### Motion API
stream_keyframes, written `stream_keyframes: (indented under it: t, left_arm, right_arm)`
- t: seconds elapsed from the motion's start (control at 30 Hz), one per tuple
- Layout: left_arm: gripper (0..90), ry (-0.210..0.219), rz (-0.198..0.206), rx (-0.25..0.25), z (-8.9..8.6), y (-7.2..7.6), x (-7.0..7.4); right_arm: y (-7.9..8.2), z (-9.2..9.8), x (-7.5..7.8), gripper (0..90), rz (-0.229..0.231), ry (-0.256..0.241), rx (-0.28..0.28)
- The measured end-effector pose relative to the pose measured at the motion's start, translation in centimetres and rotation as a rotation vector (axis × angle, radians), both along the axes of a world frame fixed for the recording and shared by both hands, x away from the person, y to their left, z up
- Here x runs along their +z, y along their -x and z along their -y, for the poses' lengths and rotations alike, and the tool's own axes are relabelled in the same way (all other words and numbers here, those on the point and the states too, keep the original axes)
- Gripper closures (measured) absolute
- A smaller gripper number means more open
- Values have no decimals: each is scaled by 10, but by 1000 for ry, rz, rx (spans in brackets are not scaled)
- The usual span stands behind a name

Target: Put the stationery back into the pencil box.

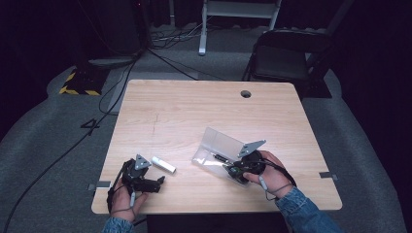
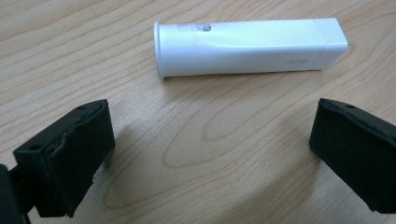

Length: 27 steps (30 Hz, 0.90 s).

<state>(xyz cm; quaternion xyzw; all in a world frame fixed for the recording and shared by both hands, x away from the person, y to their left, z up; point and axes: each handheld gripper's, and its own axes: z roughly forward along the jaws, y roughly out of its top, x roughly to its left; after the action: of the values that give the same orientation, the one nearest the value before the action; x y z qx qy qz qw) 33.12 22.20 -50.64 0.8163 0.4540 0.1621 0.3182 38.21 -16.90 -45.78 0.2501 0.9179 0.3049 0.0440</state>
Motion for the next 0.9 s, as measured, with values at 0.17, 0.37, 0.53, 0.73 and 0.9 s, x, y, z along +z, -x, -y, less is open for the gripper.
stream_keyframes:
  t: [0.17, 0.37, 0.53, 0.73, 0.9]
  left_arm:
    - [4, 0, 0, 0, 0, 0, 0]
    - [4, 0, 0, 0, 0, 0, 0]
    - [4, 0, 0, 0, 0, 0, 0]
    - [4, 1, 0, -1, 0, 0, 0]
    - [4, 0, 0, 0, 0, 0, 0]
  right_arm:
    - [-1, 0, -2, 533, -9, 6, 7]
    - [-1, -1, -5, 533, -30, 18, 17]
    - [-1, -1, -7, 530, -56, 17, 20]
    - [-1, -1, -9, 530, -71, 16, 20]
    - [-2, 0, -9, 526, -75, 13, 13]
